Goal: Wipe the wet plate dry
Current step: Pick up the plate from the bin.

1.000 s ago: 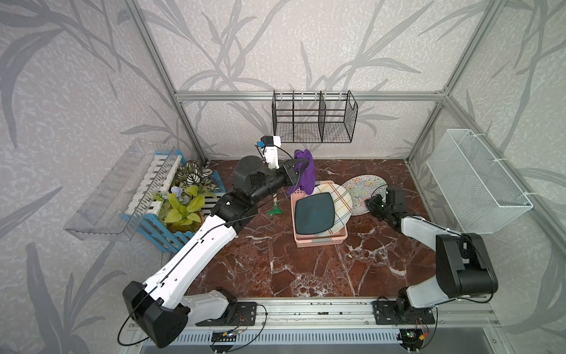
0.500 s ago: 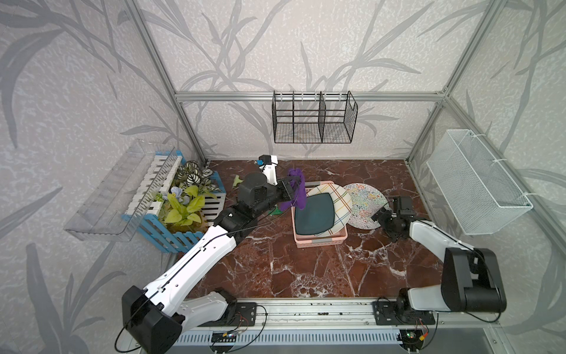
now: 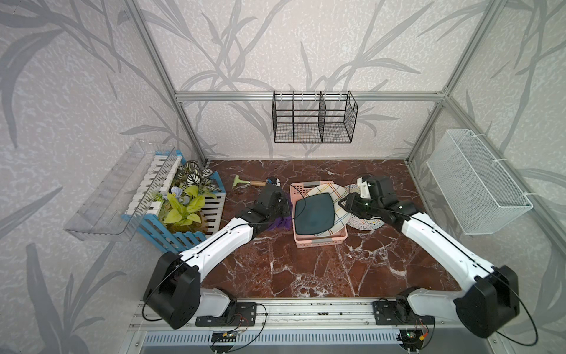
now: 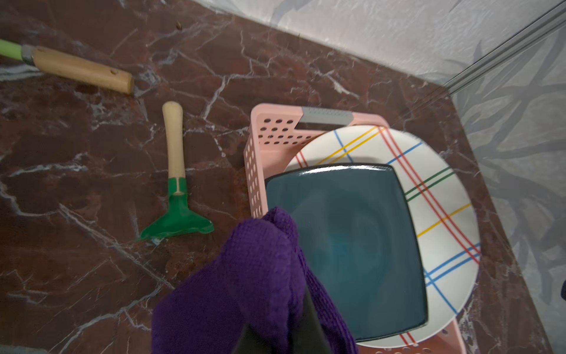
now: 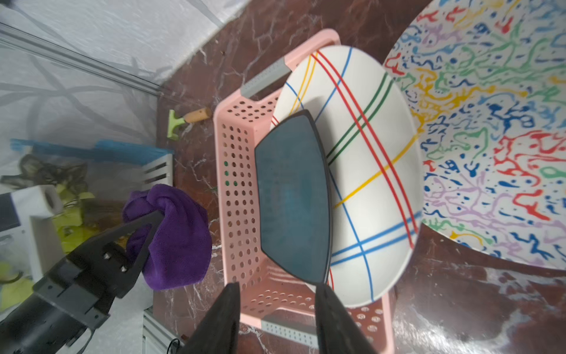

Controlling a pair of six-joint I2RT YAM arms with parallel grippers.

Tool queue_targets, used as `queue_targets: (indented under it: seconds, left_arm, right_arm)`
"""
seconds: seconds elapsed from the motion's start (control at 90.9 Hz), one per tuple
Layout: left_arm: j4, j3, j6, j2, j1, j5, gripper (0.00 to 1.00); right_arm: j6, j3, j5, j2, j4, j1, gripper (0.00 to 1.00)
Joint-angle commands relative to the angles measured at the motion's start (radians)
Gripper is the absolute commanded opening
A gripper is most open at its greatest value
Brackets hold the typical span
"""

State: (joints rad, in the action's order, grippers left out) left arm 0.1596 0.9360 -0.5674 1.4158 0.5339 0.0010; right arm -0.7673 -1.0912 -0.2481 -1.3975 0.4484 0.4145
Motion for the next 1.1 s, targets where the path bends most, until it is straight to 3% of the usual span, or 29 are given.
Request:
queue_targets:
  seconds: [0.0,0.099,0.253,0.396,0.484,0.605,0.726,0.935,1.089]
  left_arm:
    - [-0.04,-0.008,-0.001,0.049,-0.002,0.032,0.0]
    - [-0.115,-0.038,-0.011,0.081,-0.002,0.089,0.0]
    - [-0.19,-0.054,-0.029,0.141,0.005,0.208,0.0]
    - [-0.244,-0.059,-0.05,0.178,0.017,0.256,0.0]
    - [-0.25,-0.058,-0.06,0.185,0.021,0.259,0.0]
    - [-0.242,-0.072,-0.068,0.159,0.021,0.234,0.0]
    - [-0.182,-0.071,-0.054,0.098,0.009,0.192,0.0]
    - [-0.055,-0.009,0.003,-0.126,-0.013,0.116,0.0]
    - [-0.114,0.058,-0.01,-0.187,-0.003,0.209,0.0]
  right_arm:
    - [0.075,-0.085,0.07,-0.164,0.087,0.004,0.45]
    - [0.12,-0.148,0.06,-0.272,0.141,0.004,0.49]
    - [0.1,-0.128,-0.038,-0.377,0.056,0.005,0.51]
    - [-0.061,-0.044,-0.22,-0.451,-0.162,0.015,0.5]
    - [-0.146,0.01,-0.254,-0.463,-0.292,0.022,0.45]
    - [-0.149,0.039,-0.225,-0.43,-0.322,0.016,0.27]
    - [-0.135,0.048,-0.222,-0.372,-0.325,-0.01,0.0]
    - [-0.125,0.024,-0.245,-0.183,-0.343,-0.026,0.0]
    - [-0.172,0.019,-0.312,-0.062,-0.389,-0.008,0.0]
